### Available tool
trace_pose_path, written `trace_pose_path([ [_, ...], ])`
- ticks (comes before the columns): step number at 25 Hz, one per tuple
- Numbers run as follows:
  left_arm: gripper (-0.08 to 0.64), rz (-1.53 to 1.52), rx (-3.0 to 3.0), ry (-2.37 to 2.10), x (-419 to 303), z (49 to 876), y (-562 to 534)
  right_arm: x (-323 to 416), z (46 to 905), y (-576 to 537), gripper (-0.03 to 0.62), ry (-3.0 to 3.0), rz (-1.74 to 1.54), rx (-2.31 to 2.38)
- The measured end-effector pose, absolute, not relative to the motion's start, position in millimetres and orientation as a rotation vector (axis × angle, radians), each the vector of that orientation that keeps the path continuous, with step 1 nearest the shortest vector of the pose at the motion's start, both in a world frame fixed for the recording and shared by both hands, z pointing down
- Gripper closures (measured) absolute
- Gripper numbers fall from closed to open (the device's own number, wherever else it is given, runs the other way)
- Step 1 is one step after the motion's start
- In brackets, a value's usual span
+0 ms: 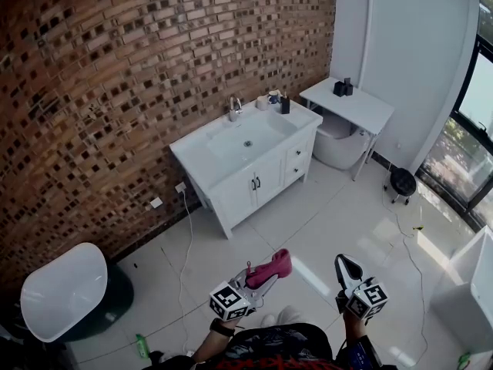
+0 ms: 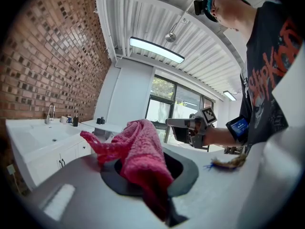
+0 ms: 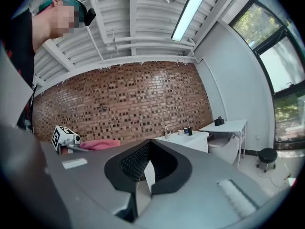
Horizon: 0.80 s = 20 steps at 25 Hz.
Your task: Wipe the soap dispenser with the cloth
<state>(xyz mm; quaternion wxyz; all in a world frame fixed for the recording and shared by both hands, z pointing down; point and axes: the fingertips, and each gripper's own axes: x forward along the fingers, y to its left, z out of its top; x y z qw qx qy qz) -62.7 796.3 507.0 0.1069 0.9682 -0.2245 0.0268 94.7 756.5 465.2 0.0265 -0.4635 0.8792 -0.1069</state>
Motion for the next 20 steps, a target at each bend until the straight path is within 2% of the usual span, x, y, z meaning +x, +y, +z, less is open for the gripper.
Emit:
trace_pose_path([
  [8,0.509,0.091,2.81,-0.615,-59,527,745,79,477,723,0.592,2.772,-0.333,-1.334],
  [20,0.509,0.119,2.896,-0.653,-29,500,581,90,471,566,0.592,2.756,-0.302,-1.228],
])
